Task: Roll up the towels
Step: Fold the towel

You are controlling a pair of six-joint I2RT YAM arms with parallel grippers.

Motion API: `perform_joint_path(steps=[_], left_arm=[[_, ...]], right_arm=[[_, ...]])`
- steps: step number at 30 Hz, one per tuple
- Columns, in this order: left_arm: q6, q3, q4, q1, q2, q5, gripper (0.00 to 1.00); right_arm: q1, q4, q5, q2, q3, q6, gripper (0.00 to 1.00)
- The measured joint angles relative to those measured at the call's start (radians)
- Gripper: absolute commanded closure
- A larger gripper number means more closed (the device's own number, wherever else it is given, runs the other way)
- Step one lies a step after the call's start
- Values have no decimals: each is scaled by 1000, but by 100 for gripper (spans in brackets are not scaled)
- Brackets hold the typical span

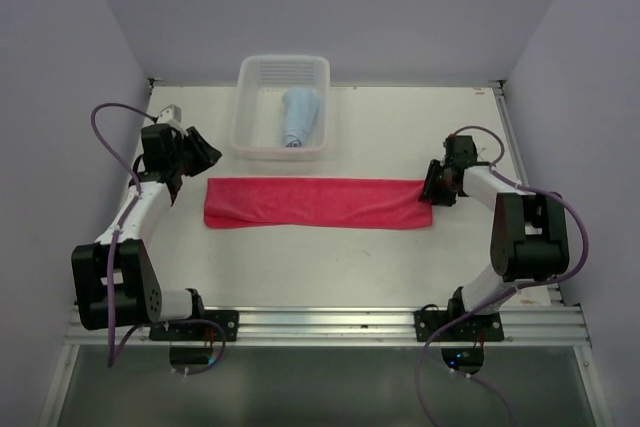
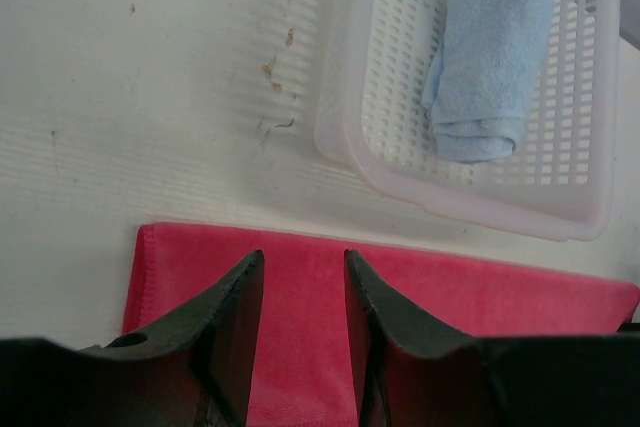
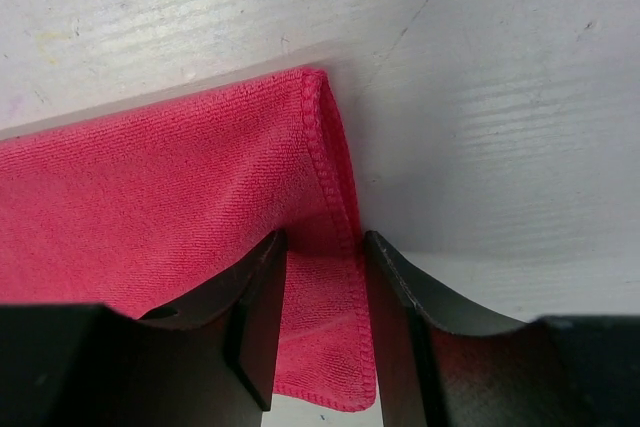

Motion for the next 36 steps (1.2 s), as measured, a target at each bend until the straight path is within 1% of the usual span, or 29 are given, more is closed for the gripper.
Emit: perform_joint_path(steps=[4,6,8,9,12,13,15,16,17,20,25,31,36], left_arm=[[29,0,-1,-39,0,13,58],[36,0,-1,-41,0,21,57],[40,0,-1,-41,0,25,57],[42,0,-1,-41,0,28,57],[43,0,-1,-41,0,39,57],[43,0,-1,-41,-1,41,57],[43,0,-1,-41,-4,45,57],[43,0,-1,-41,-6,46,57],[43,0,0,-41,-9,48,56],[43,0,2,-41,-16,56,56],[42,-1,4,-41,-22,74,55],[43,-9,6,-51,-51,77,54],[43,-9,8,-71,-67,77,53]], right_arm=[[19,0,34,0,0,-13,59],[24,0,43,0,0,-16,60],[31,0,55,0,0,-16,64],[34,0,62,0,0,-18,70],[41,-1,83,2,0,-24,79],[42,-2,90,3,0,-27,86],[46,-1,95,3,0,-29,93],[49,-1,98,3,0,-29,99],[50,-3,105,3,2,-30,100],[57,-27,132,3,13,-31,100],[46,-135,217,-4,73,-41,100],[23,-270,350,-102,223,-69,100],[33,-333,376,-181,377,-86,100]])
